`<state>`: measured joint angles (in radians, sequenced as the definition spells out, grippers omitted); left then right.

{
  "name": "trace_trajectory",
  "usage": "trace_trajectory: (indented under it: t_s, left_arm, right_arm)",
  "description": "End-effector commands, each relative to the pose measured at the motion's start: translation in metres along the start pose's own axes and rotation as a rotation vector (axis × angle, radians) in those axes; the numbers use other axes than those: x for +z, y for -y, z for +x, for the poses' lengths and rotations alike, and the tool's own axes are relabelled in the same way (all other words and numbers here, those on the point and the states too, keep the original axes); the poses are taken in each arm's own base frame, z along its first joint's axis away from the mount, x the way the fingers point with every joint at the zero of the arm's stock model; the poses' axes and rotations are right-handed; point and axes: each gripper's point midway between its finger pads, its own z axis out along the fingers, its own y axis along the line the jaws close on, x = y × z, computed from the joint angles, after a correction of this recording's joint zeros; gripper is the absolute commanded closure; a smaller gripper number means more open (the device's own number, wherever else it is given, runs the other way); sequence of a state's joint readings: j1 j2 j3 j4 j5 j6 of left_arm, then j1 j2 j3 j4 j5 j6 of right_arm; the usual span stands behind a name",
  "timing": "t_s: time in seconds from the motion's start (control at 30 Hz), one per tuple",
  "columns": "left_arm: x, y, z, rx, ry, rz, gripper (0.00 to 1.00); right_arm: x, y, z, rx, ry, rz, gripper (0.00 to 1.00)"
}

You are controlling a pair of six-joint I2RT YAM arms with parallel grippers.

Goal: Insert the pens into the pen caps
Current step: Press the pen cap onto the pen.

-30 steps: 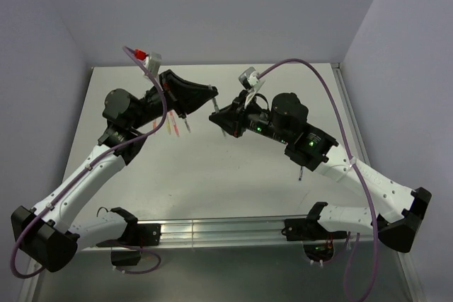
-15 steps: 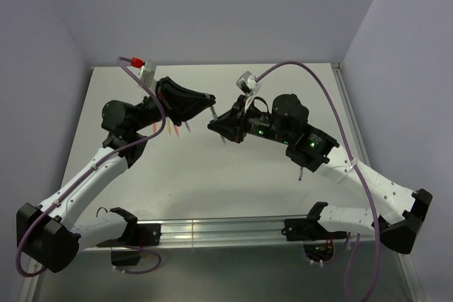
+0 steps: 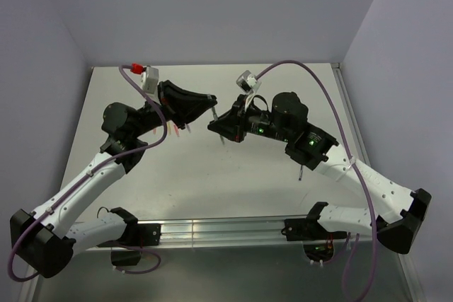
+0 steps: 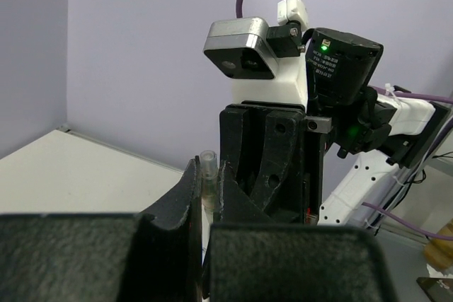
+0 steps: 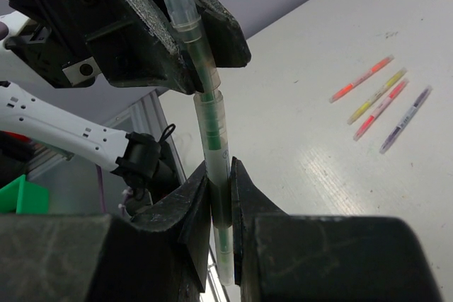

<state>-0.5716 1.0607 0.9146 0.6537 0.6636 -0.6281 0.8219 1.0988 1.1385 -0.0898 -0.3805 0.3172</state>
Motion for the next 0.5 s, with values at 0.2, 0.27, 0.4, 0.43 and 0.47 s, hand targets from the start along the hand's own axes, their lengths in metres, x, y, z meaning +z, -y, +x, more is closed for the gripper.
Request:
trace_trajectory:
  t_s: [0.2,0.27,0.4,0.43,0.47]
  left_arm:
    - [-0.007,0.012,0.050,-0.008,-0.181,0.059,1.00]
    - [-0.007,0.013,0.053,-0.011,-0.197,0.057,1.00]
    - [-0.009,0.009,0.055,-0.006,-0.209,0.030,1.00]
    - [-0.010,0.007,0.058,-0.018,-0.223,0.017,1.00]
    - [-0.010,0.006,0.057,-0.009,-0.223,0.009,1.00]
  right_arm:
    - [-0.013,-0.005,-0.104,-0.049,0.313,0.058,1.00]
    - [-0.014,-0.005,-0.111,-0.059,0.322,0.062,1.00]
    - [-0.018,-0.003,-0.123,-0.071,0.337,0.093,1.00]
    - [-0.018,0.002,-0.124,-0.071,0.338,0.116,1.00]
    - [-0.017,0.004,-0.124,-0.078,0.335,0.124,1.00]
